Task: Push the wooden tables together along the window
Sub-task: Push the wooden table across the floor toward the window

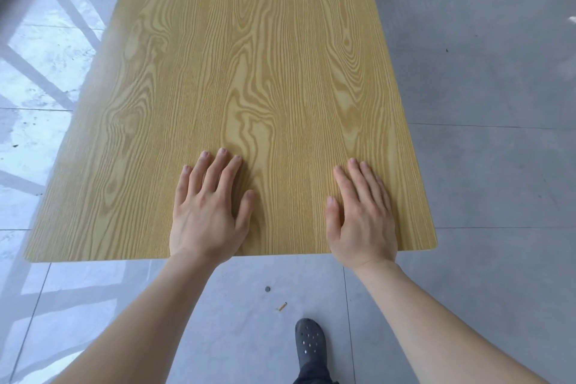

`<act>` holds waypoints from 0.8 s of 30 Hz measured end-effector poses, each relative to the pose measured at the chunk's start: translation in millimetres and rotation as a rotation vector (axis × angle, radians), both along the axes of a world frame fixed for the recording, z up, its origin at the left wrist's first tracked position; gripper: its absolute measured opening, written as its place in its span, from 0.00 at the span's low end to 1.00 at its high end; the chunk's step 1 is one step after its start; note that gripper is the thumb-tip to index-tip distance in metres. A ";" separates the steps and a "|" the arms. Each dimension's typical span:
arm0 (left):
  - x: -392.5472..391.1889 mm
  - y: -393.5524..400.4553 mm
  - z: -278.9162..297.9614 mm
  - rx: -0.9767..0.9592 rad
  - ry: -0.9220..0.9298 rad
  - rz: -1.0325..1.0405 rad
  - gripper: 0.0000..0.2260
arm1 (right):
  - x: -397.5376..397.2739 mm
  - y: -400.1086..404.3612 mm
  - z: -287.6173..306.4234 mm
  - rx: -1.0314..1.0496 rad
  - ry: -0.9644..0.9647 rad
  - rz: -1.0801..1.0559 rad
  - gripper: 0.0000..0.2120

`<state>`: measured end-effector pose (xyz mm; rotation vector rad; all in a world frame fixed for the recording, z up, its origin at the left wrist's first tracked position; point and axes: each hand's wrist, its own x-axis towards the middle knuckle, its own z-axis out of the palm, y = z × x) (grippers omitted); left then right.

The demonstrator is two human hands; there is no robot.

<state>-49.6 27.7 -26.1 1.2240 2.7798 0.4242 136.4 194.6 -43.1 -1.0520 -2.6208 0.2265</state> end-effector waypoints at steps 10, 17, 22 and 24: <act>-47.6 40.6 0.0 0.024 0.010 -0.003 0.28 | -47.5 40.3 -0.3 0.001 0.017 -0.004 0.26; -81.6 68.0 -1.9 0.038 0.019 -0.010 0.28 | -80.2 65.3 -1.3 -0.001 0.020 -0.023 0.26; -109.0 88.5 -3.0 0.052 0.029 -0.013 0.28 | -106.8 85.8 -1.0 -0.001 0.024 -0.032 0.26; -117.0 97.0 -3.8 0.052 0.033 -0.010 0.28 | -114.9 93.1 -1.8 0.002 0.031 -0.034 0.26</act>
